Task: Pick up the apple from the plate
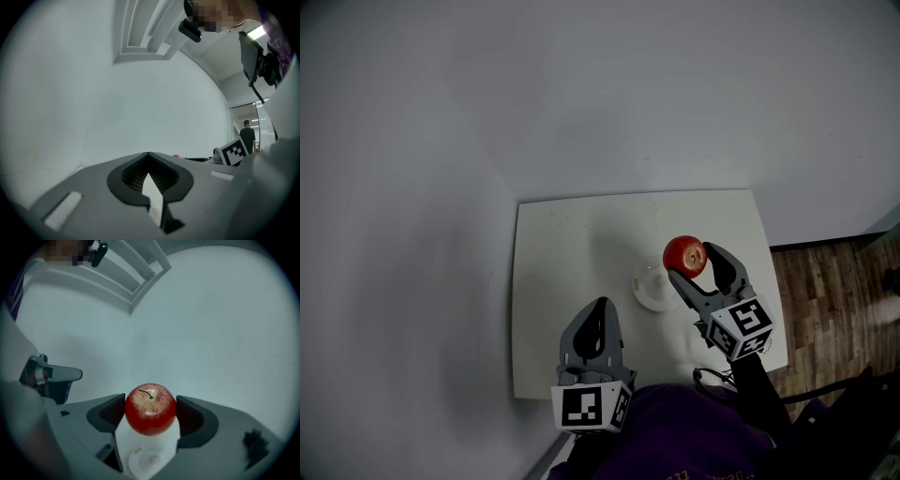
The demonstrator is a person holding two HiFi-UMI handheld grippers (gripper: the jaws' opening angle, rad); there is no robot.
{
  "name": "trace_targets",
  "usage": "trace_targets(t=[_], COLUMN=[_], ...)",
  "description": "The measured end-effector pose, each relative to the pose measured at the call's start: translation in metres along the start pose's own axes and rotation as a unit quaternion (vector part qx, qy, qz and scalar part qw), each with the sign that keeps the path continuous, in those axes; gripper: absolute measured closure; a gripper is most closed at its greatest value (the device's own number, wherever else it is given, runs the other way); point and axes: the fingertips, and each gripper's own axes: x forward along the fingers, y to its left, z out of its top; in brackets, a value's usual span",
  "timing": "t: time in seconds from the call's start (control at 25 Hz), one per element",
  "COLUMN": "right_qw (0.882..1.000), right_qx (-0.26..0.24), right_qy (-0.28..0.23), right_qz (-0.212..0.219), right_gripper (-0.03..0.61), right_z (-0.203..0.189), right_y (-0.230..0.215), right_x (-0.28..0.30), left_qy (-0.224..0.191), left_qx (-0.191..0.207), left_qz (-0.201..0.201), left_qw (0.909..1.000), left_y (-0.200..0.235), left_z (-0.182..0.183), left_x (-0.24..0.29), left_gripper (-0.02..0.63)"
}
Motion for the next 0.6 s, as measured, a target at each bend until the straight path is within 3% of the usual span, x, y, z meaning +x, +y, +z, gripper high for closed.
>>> trace_targets(t=[0.6], right_qw=[0.994], right_qx=[0.055], right_qy=[-0.093], right_qz=[0.024], right_gripper=[0.238], right_z=[0.056], right_y=[0.003], right_x=[-0.020], left_qy=[-0.010], left_qx=[0.002], left_qz=[-0.007], left_qw=[0.9999], left_y=[-0.004], left_z=[0.012], left_x=[0.001], left_gripper=[0.609])
